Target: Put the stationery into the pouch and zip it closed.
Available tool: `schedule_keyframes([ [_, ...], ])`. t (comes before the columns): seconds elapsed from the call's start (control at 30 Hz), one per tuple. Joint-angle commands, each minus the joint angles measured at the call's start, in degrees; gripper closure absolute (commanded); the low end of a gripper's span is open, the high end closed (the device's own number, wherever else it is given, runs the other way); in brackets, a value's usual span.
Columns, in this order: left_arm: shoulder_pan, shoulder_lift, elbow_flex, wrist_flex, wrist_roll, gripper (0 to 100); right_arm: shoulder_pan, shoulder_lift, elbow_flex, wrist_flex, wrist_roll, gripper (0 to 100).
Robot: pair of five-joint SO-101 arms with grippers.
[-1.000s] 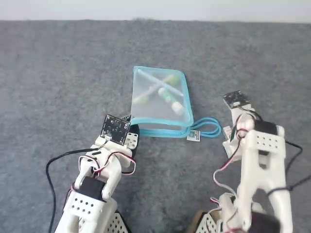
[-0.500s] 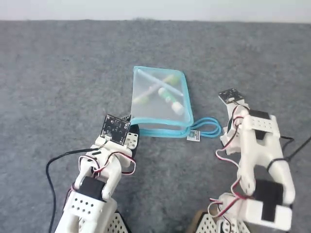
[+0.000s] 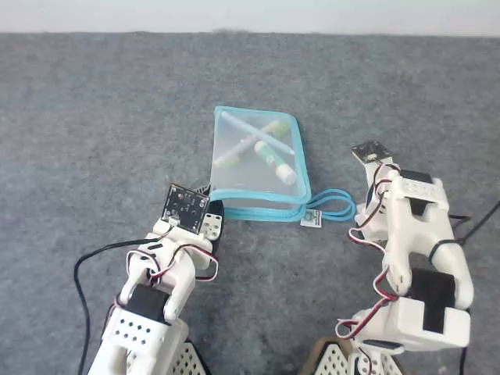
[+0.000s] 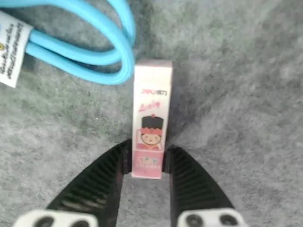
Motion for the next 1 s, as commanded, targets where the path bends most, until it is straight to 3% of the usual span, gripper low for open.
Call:
schedule_keyframes([
  [0.0,0.5,-0.5,-0.6,-0.1,-0.6,99,-0.2,-0.1,-5.7,3.9,-2.5,98.9],
  [0.23,0.5,-0.5,-0.7,-0.2,-0.7,99,-0.7,-2.3,-16.7,16.6,-8.0,99.2],
  [0.43,0.5,-0.5,-0.7,-0.3,-0.7,99,-4.2,-16.4,-16.5,23.6,-8.2,99.2],
  [0.73,0.5,-0.5,-0.6,-0.2,-0.7,99,-25.0,-41.2,-12.5,33.9,-8.5,99.2],
  [0.97,-1.5,-0.5,-0.6,-0.2,-0.7,99,-36.9,-40.9,-12.2,37.5,-8.3,99.2],
])
